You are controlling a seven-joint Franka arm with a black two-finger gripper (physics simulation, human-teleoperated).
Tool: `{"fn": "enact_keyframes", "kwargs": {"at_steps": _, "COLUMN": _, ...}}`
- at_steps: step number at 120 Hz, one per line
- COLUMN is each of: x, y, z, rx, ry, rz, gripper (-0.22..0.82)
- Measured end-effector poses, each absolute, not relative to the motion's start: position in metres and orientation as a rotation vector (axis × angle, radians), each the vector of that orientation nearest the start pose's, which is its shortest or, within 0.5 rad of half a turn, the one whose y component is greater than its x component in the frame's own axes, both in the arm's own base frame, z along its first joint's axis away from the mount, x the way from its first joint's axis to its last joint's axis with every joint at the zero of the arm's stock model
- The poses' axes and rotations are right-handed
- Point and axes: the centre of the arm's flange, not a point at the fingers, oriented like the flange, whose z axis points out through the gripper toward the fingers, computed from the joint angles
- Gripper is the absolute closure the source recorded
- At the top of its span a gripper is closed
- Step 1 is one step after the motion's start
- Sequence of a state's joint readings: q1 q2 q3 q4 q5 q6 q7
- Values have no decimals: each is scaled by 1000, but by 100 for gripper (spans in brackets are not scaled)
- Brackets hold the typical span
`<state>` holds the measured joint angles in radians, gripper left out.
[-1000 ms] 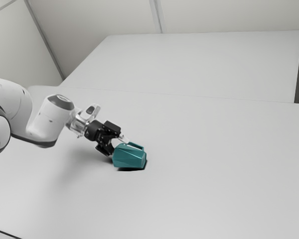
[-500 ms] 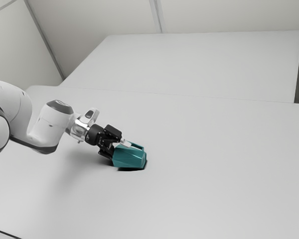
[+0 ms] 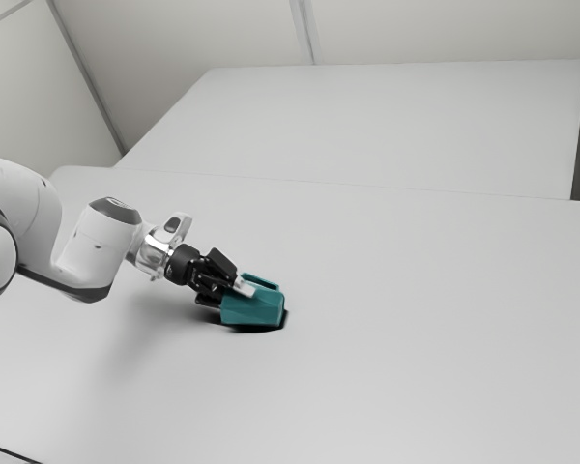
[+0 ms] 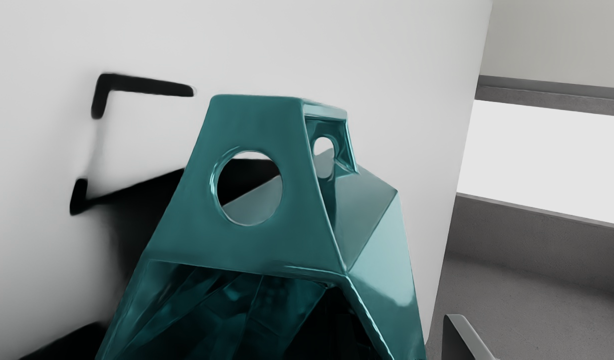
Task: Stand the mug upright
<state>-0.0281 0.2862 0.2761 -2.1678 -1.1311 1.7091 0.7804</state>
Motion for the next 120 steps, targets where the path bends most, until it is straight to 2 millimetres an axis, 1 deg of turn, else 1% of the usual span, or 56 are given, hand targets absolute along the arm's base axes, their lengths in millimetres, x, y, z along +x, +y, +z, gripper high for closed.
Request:
{"fn": "enact_keyframes", "kwargs": {"at_steps": 29, "x": 515, "y": 42, "z": 263, "rx": 2027, "ry": 107, "rz": -96, "gripper": 69}}
{"fn": "enact_keyframes", "kwargs": {"at_steps": 53, "x": 515, "y": 43, "z": 264, "rx": 2030, "ry": 105, "rz": -93, "gripper": 74}}
{"fn": "enact_keyframes", "kwargs": {"at_steps": 64, "x": 517, "y": 42, "z": 271, "rx": 2032, "ry": 92, "rz": -79, "gripper": 75}}
{"fn": "enact_keyframes", "kwargs": {"at_steps": 86, "x": 521, "y": 40, "z": 310, "rx": 2041, "ry": 32, "rz": -9, "gripper": 77}}
{"fn": "enact_keyframes", "kwargs": {"at_steps": 101, "x": 525, "y": 35, "z": 334, "rx": 2051, "ry": -12, "rz": 32, "gripper": 77}}
{"fn": "enact_keyframes", "kwargs": {"at_steps": 120, "x": 533, "y": 28, "z": 380, "rx": 2133, "ry": -141, "rz": 89, "gripper": 77}}
